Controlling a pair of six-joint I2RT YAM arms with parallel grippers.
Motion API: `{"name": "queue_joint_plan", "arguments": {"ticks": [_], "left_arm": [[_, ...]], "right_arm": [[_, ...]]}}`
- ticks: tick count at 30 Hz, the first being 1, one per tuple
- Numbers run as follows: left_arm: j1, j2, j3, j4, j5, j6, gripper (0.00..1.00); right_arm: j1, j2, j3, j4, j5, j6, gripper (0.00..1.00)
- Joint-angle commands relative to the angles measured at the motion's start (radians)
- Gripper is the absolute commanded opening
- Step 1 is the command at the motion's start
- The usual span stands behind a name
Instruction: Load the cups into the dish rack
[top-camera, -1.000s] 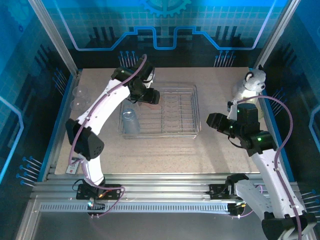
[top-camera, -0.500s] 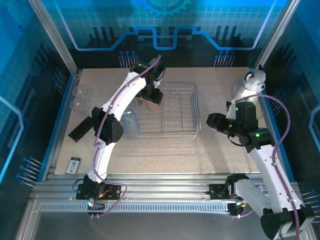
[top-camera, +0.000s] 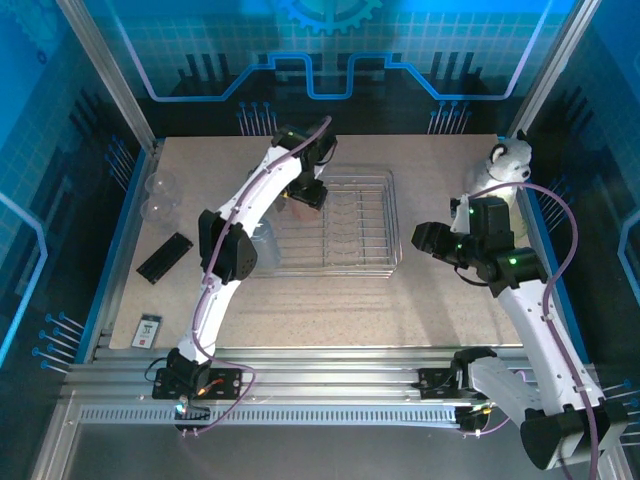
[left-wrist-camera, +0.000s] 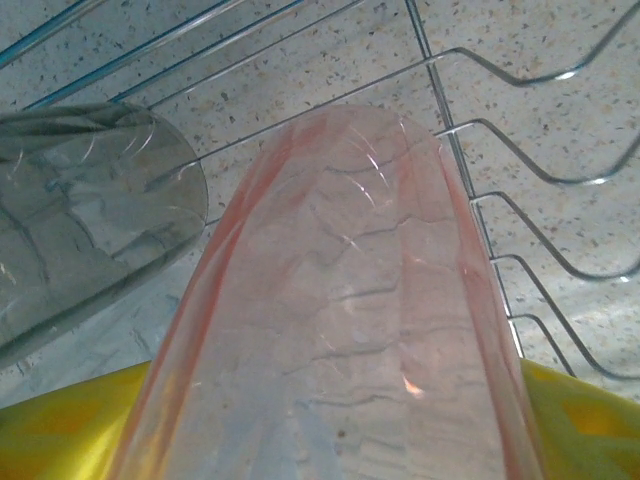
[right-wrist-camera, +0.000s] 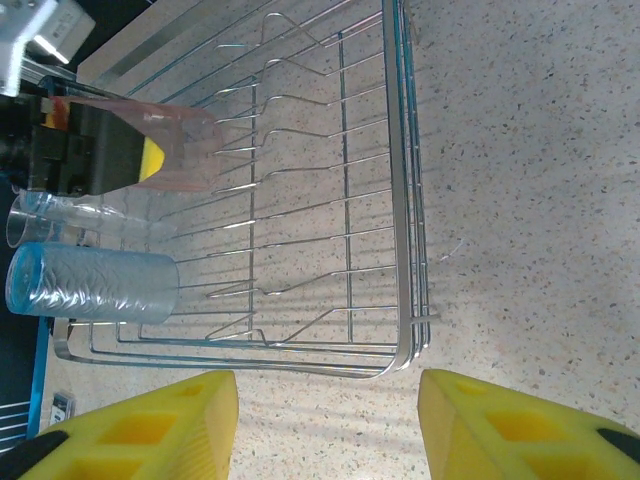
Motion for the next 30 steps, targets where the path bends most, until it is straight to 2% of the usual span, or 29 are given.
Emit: {"name": "queue_joint_plan", "arguments": {"ticks": [1, 7, 13, 18, 22, 24, 26, 30], "left_arm": [[0.000, 0.024, 0.046, 0.040, -0.033, 0.051, 0.14], [0.002, 0.030, 0.020, 0.101, -0.097, 0.101, 0.23], [0.019, 0.043, 0.022, 0.127, -0.093, 0.098, 0.24], [0.021, 0.054, 0.023, 0.136, -0.088, 0.100, 0.40], [0.022, 0.060, 0.021, 0.143, -0.097, 0.098, 0.72], [0.022, 0.061, 0.022, 0.152, -0.098, 0.095, 0.80], [0.022, 0.061, 0.021, 0.165, -0.095, 0.098, 0.83], [0.023, 0.061, 0.022, 0.177, -0.093, 0.100, 0.83]], "right_arm": [[-0.016, -0.005, 0.002, -0.026, 0.010, 0.000, 0.51], [-0.016, -0.043, -0.038, -0.093, 0.036, -0.013, 0.51], [-0.018, -0.087, -0.069, -0.115, 0.055, -0.005, 0.51], [-0.018, -0.073, -0.070, -0.099, 0.047, -0.003, 0.51], [-0.018, -0.056, -0.071, -0.086, 0.040, 0.000, 0.51], [-0.017, -0.056, -0.074, -0.078, 0.037, 0.003, 0.51], [-0.018, -0.056, -0.074, -0.071, 0.036, 0.008, 0.51], [-0.018, -0.057, -0.100, -0.069, 0.037, 0.008, 0.51]]}}
